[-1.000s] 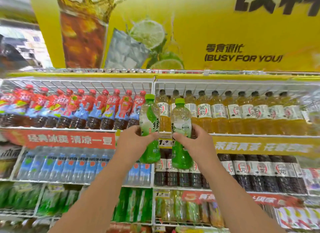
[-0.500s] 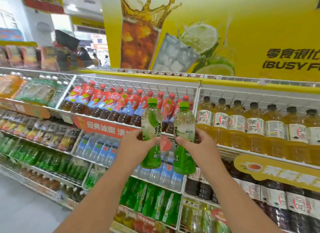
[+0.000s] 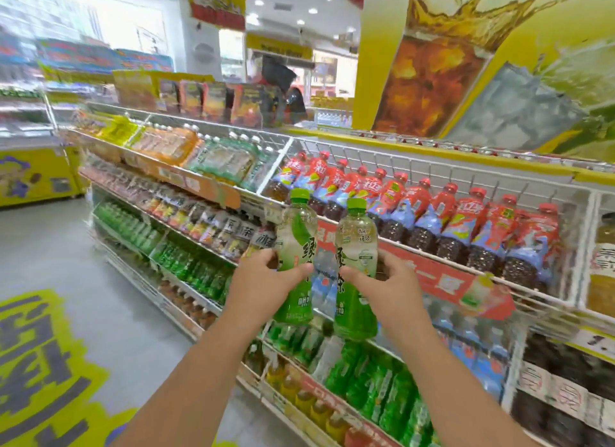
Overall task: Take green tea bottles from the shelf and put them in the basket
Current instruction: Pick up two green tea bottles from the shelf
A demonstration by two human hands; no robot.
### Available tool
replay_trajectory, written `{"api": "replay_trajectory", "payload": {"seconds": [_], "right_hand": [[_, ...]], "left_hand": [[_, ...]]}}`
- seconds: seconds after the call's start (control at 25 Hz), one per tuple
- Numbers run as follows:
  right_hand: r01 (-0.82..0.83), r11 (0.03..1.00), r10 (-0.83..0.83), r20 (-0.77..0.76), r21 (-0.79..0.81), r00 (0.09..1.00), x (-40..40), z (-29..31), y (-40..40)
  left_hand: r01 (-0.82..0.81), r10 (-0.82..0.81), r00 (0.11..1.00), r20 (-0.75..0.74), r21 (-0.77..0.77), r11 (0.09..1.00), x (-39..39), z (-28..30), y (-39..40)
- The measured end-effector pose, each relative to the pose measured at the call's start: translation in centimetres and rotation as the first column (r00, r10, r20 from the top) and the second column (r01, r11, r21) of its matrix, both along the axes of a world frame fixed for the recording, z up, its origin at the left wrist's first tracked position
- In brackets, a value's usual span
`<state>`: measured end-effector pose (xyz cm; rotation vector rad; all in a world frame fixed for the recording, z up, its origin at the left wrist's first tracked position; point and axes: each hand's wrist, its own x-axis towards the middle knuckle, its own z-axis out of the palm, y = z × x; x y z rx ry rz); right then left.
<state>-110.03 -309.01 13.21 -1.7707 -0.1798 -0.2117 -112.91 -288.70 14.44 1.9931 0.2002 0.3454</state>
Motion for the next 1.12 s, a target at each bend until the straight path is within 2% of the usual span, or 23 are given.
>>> {"api": "replay_trajectory", "payload": {"seconds": [0.24,0.6,0.76,1.0,1.12], "right_hand": [[-0.104,0.994,0.105,-0.050,0.026,0.993,2.4,-0.6,18.9],[-0.265,0.963,0.268,-0.075,0.051,0.960,8.6,-0.2,35.7],[-0.342,0.935,0.349,-0.089,0.090,0.933,13.9,-1.3,42.2],[-0.418,0.905,0.423,-0.074,0.082,0.903,24.1,-2.5,49.3],[-0.358,0.931,0.364,-0.110,0.075,0.925,28.4,-3.0,51.6]], "left_hand": [[-0.133,0.134,0.990,-0.040,0.025,0.991,0.5,0.0,18.0],[-0.303,0.301,0.952,-0.045,-0.039,0.952,2.8,-1.9,33.7],[-0.372,0.371,0.927,-0.047,-0.015,0.928,7.0,-2.7,39.8],[-0.383,0.383,0.922,-0.053,0.011,0.924,16.3,-1.9,46.9],[-0.337,0.337,0.939,-0.071,0.016,0.941,21.3,-2.1,49.6]]}}
